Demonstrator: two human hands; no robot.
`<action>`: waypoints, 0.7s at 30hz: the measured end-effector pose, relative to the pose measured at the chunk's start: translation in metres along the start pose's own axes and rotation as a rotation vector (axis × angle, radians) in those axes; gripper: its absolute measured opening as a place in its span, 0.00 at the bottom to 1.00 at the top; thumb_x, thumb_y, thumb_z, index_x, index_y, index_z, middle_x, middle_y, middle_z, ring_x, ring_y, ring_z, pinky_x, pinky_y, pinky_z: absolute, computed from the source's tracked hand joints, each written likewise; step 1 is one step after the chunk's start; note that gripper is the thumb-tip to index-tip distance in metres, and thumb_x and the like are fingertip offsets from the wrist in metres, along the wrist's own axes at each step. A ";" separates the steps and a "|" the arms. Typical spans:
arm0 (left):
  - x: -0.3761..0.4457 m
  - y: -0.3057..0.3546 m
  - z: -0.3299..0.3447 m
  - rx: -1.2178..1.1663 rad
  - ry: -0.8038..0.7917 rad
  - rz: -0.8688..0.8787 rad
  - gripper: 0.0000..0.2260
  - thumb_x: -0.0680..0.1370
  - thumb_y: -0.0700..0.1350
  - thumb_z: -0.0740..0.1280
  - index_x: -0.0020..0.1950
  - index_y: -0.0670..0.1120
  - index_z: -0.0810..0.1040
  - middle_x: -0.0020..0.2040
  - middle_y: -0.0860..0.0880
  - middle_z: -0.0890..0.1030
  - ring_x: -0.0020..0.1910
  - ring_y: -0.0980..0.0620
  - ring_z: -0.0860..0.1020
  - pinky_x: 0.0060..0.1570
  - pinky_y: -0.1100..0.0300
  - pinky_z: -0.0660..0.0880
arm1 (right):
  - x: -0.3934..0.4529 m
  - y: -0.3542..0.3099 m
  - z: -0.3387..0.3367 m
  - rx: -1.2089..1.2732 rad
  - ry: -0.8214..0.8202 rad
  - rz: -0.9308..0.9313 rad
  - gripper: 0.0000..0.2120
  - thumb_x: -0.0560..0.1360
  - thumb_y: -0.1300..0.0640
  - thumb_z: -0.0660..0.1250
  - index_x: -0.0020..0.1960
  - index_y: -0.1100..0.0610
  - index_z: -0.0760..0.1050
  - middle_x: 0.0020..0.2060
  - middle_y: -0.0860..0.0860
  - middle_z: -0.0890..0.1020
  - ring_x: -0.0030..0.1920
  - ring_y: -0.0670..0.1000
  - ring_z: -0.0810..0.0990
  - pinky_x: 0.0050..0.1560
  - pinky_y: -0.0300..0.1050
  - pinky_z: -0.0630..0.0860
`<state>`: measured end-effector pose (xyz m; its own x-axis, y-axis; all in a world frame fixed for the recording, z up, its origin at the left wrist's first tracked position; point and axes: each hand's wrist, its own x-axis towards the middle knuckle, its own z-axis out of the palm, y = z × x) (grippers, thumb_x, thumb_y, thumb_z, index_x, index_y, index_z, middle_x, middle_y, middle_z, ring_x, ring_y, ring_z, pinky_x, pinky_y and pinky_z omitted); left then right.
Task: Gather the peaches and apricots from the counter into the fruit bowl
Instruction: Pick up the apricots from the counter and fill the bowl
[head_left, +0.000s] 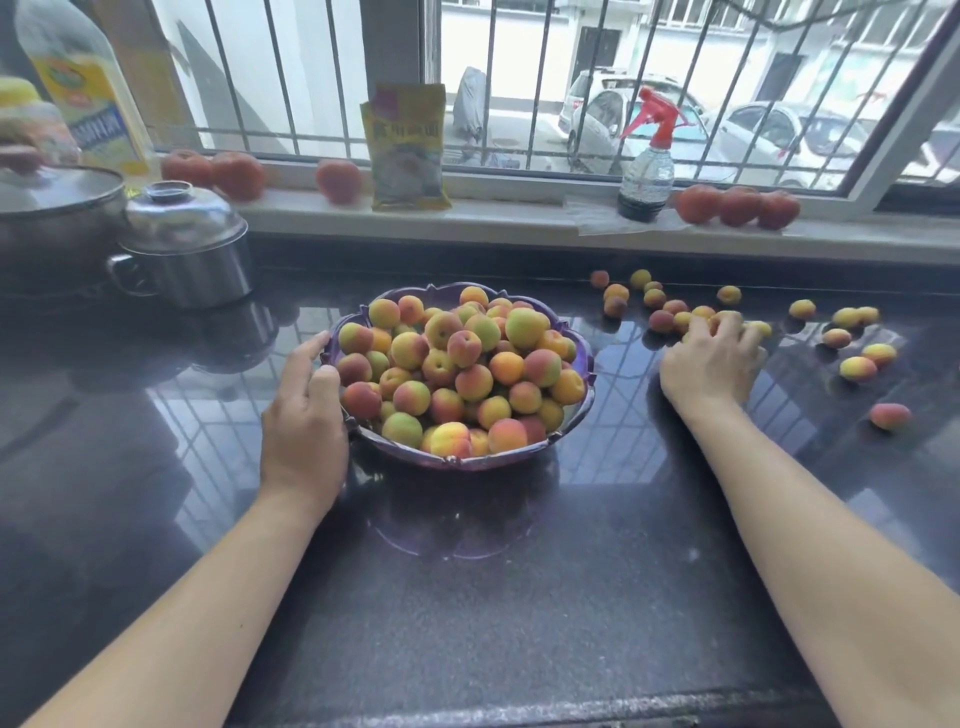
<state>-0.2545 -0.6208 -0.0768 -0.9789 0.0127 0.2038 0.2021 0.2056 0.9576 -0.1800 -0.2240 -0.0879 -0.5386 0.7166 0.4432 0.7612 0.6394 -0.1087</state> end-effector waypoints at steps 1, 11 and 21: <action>0.000 0.000 0.000 0.001 0.001 -0.002 0.28 0.79 0.55 0.52 0.77 0.55 0.75 0.66 0.55 0.78 0.64 0.52 0.75 0.61 0.57 0.70 | 0.000 0.001 0.000 -0.007 -0.019 -0.010 0.19 0.77 0.52 0.59 0.65 0.57 0.74 0.66 0.62 0.69 0.65 0.65 0.65 0.63 0.60 0.66; 0.002 -0.002 -0.001 0.013 0.000 -0.007 0.29 0.78 0.55 0.52 0.78 0.55 0.75 0.64 0.56 0.78 0.64 0.54 0.75 0.60 0.58 0.67 | -0.005 0.005 0.000 0.141 0.101 -0.080 0.12 0.79 0.60 0.66 0.61 0.58 0.79 0.55 0.62 0.81 0.59 0.64 0.73 0.62 0.57 0.69; 0.002 -0.003 0.000 0.013 -0.004 -0.007 0.29 0.78 0.55 0.52 0.78 0.55 0.75 0.65 0.54 0.79 0.63 0.52 0.75 0.59 0.57 0.68 | -0.062 -0.082 -0.123 1.015 -0.124 -0.555 0.13 0.75 0.55 0.74 0.59 0.52 0.81 0.52 0.46 0.82 0.51 0.45 0.81 0.53 0.37 0.77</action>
<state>-0.2571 -0.6218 -0.0788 -0.9804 0.0153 0.1965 0.1950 0.2187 0.9561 -0.1647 -0.3550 0.0028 -0.7815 0.2548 0.5695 -0.1994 0.7629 -0.6150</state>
